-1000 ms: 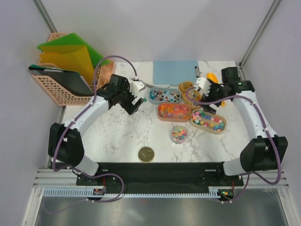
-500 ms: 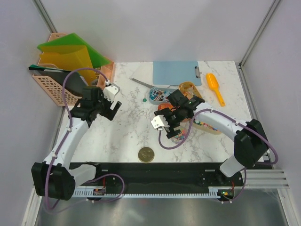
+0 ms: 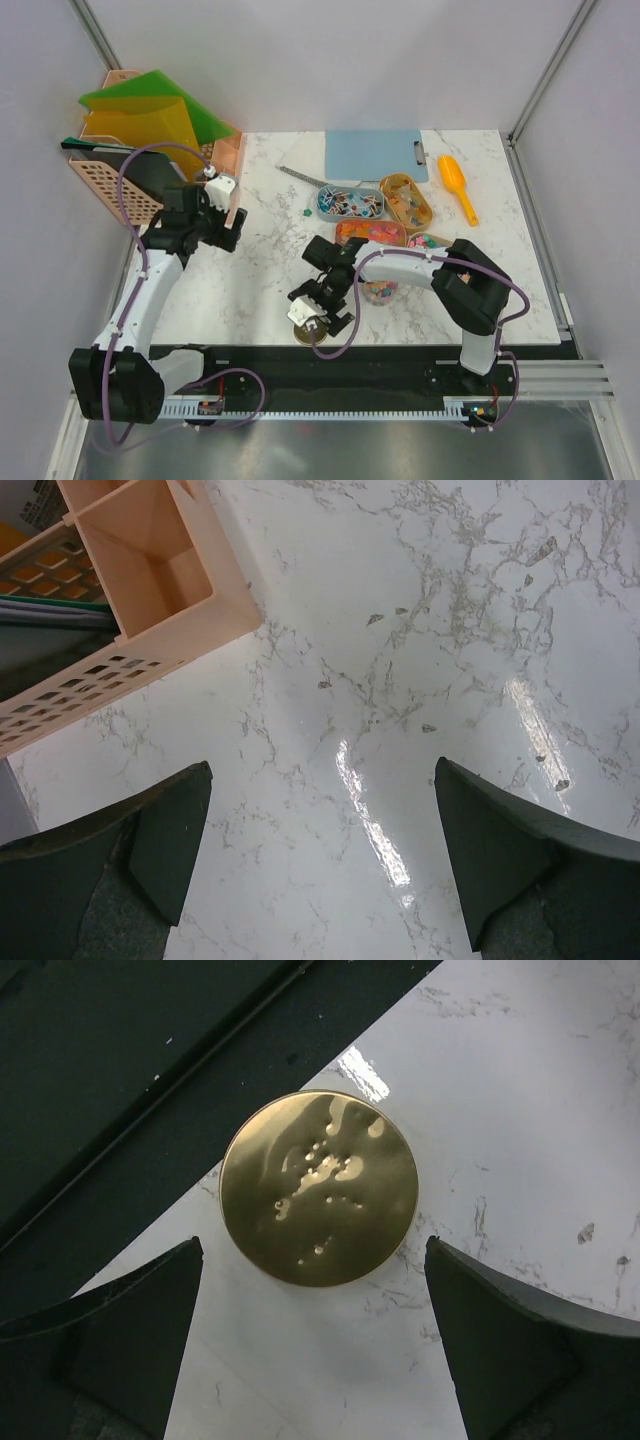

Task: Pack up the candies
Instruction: Pick up the bottle lid at the center of the board.

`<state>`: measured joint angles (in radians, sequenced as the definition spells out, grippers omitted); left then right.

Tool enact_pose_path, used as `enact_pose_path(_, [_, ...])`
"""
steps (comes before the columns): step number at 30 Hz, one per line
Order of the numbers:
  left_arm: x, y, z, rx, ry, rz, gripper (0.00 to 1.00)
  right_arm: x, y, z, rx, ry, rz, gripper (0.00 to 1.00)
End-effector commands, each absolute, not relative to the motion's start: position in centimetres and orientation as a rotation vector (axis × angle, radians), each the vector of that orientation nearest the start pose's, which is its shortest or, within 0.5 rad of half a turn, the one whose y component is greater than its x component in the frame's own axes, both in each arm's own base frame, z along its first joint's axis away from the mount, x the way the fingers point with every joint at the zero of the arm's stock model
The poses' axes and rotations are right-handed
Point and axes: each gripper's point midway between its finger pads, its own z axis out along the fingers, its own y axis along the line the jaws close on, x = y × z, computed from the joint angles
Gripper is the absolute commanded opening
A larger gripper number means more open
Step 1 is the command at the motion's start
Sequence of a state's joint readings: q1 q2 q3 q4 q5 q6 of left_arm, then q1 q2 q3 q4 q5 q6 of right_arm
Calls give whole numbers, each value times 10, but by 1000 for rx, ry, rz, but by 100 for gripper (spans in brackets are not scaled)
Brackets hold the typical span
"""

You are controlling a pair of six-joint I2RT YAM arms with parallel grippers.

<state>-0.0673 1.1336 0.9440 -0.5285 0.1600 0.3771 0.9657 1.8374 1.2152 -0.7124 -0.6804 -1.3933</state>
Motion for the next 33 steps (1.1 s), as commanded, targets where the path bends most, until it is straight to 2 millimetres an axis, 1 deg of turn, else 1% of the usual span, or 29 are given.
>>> enact_pose_path(1, [321, -38, 189, 509, 2158, -57, 99, 141, 361, 46, -2510, 874, 900, 98])
enact_pose_path(4, [317, -38, 190, 504, 2160, -67, 99, 140, 360, 38, -2534, 881, 893, 98])
enact_pose_path(9, [311, -40, 184, 510, 2174, -87, 99, 134, 359, 30, -2582, 869, 866, 98])
enact_pose_path(11, [310, -41, 182, 510, 2178, -97, 99, 131, 361, 29, -2587, 869, 864, 98])
enact_pose_path(18, [307, -47, 179, 508, 2179, -140, 98, 134, 370, 25, -2570, 905, 822, 98])
enact_pose_path(22, [303, -48, 174, 512, 2188, -152, 98, 133, 372, 27, -2563, 911, 825, 98])
enact_pose_path(28, [302, -52, 176, 505, 2183, -177, 98, 127, 377, 26, -2566, 927, 839, 98])
enact_pose_path(33, [302, -52, 179, 508, 2176, -180, 98, 129, 382, 22, -2567, 962, 834, 98])
